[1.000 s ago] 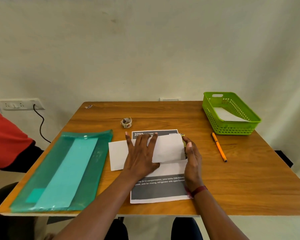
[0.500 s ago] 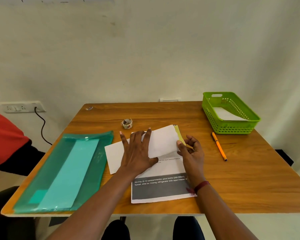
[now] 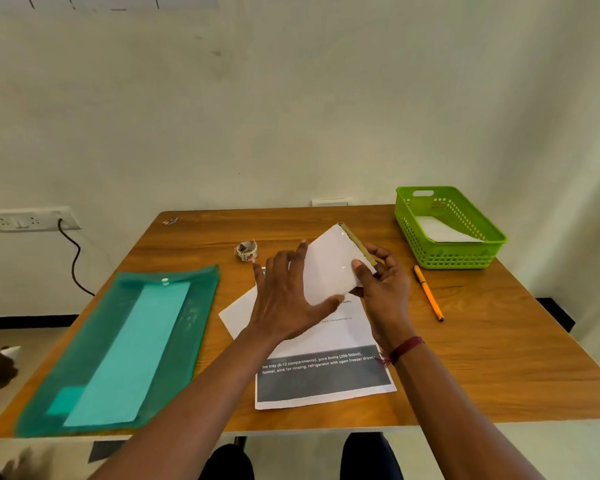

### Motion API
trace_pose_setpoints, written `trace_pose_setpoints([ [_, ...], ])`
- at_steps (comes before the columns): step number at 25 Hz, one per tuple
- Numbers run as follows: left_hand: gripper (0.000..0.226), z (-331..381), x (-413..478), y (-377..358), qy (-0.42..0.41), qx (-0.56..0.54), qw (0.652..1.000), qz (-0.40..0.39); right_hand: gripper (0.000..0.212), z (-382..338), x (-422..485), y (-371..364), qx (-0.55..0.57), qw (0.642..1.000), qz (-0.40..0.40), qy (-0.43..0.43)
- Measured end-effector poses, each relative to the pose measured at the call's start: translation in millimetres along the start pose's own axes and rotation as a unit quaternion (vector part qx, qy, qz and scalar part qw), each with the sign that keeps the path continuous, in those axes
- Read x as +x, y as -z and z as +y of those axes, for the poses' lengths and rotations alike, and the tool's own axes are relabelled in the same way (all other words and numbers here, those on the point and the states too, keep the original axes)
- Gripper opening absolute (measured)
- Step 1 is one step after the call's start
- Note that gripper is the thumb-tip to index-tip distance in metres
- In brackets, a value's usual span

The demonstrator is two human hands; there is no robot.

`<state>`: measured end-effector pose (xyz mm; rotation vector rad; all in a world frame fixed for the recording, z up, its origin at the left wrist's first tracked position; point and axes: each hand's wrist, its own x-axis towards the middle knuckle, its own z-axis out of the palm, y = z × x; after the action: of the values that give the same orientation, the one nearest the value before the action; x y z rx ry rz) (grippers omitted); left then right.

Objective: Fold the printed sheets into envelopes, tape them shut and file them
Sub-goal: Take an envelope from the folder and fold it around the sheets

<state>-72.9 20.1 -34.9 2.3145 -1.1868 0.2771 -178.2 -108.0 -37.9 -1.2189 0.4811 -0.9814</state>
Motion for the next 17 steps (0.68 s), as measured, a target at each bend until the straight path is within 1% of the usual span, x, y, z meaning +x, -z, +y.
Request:
trace_pose_setpoints([
  [3, 0.074, 13, 10, 17, 0.004, -0.091, 0.991, 0.096, 0.030, -13, 2, -6, 0.002, 0.999, -0.015, 0.037],
  [4, 0.066, 17, 15, 23, -0.004, -0.123, 0.985, 0.121, 0.029, -17, 2, -9, 0.000, 0.999, -0.021, 0.049],
  [6, 0.054, 23, 24, 35, -0.023, -0.171, 0.974, 0.147, 0.027, -22, 3, -14, -0.008, 0.997, -0.033, 0.066],
  [8, 0.050, 28, 32, 45, -0.013, -0.212, 0.966, 0.147, 0.028, -26, 2, -18, -0.019, 0.995, -0.047, 0.082],
  [10, 0.047, 29, 37, 55, 0.018, -0.267, 0.955, 0.128, 0.031, -31, 1, -20, -0.014, 0.993, -0.063, 0.096],
  [12, 0.042, 29, 38, 62, 0.049, -0.340, 0.934, 0.099, 0.025, -37, -2, -22, 0.005, 0.992, -0.069, 0.105],
  [15, 0.031, 31, 34, 69, 0.063, -0.442, 0.892, 0.073, 0.015, -45, -3, -28, 0.003, 0.991, -0.037, 0.125],
  [17, 0.015, 36, 32, 74, 0.066, -0.472, 0.875, 0.079, 0.015, -51, -4, -34, 0.006, 0.990, -0.028, 0.141],
])
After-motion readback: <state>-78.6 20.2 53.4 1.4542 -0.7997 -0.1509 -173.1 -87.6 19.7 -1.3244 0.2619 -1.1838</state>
